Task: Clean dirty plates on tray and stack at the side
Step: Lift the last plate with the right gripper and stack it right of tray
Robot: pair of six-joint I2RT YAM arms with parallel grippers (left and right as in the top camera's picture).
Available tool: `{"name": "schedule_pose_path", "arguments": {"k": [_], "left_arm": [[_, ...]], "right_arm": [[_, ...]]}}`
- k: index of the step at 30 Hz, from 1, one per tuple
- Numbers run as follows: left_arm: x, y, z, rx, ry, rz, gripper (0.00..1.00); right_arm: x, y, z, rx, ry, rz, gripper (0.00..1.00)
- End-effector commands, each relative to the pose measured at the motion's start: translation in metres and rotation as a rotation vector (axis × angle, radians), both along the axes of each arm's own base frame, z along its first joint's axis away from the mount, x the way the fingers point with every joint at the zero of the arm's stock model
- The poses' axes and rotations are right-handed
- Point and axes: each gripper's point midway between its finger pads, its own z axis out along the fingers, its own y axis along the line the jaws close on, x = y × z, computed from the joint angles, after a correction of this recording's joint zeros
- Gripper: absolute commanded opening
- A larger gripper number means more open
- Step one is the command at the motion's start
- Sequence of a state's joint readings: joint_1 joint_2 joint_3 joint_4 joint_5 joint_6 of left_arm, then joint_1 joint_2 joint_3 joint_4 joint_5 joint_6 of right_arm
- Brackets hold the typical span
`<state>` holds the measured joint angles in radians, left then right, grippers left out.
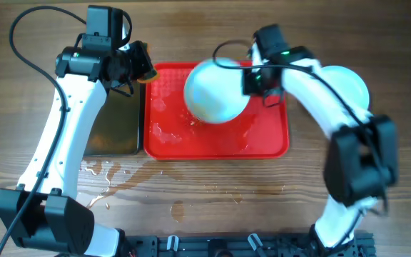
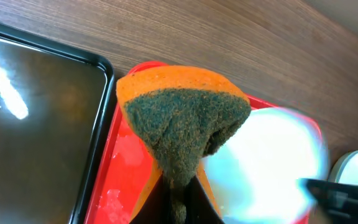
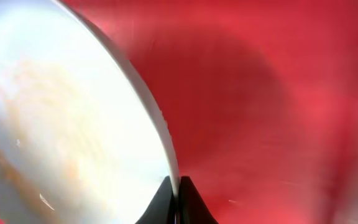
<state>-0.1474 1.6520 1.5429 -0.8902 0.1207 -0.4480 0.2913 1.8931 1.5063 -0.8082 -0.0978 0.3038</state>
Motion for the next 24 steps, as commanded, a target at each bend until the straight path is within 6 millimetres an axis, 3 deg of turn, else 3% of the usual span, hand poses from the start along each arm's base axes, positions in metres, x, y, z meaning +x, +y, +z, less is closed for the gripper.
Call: {"name": "schedule_pose_path", "arguments": {"k": [1,4,7,11,13,15,24], "left_arm": [[0.004,0.006,0.007,0.006,-0.019,0.022,0.04],[0.004,0.009,0.006,0.020,-0.021,0.031,0.04],[0.005,0.011,0.004,0.025,-0.014,0.036,0.04],[0.002,0.011,-0.005,0.031,0.020,0.035,0.04],[0.001,0.011,-0.007,0.029,0.028,0.034,0.04],[0.001,0.011,-0.007,0.028,0.029,0.033,0.04],[0.001,0.011,-0.007,0.028,0.029,0.033,0.04]], "right_arm": [[0.008,-0.054,0.097,-0.249,-0.290,-0.150,0.04],[-0.006,-0.086,0.136,-0.494,-0.408,-0.291,0.04],[-0.024,-0.092,0.148,-0.689,-0.479,-0.395,0.04],[-0.045,-0.071,0.167,-0.867,-0.615,-0.397,0.04],[-0.054,-0.047,0.180,-0.894,-0.702,-0.366,0.04],[-0.056,-0.038,0.183,-0.892,-0.726,-0.356,0.04],[-0.056,-0.037,0.183,-0.875,-0.735,-0.372,0.04]]}}
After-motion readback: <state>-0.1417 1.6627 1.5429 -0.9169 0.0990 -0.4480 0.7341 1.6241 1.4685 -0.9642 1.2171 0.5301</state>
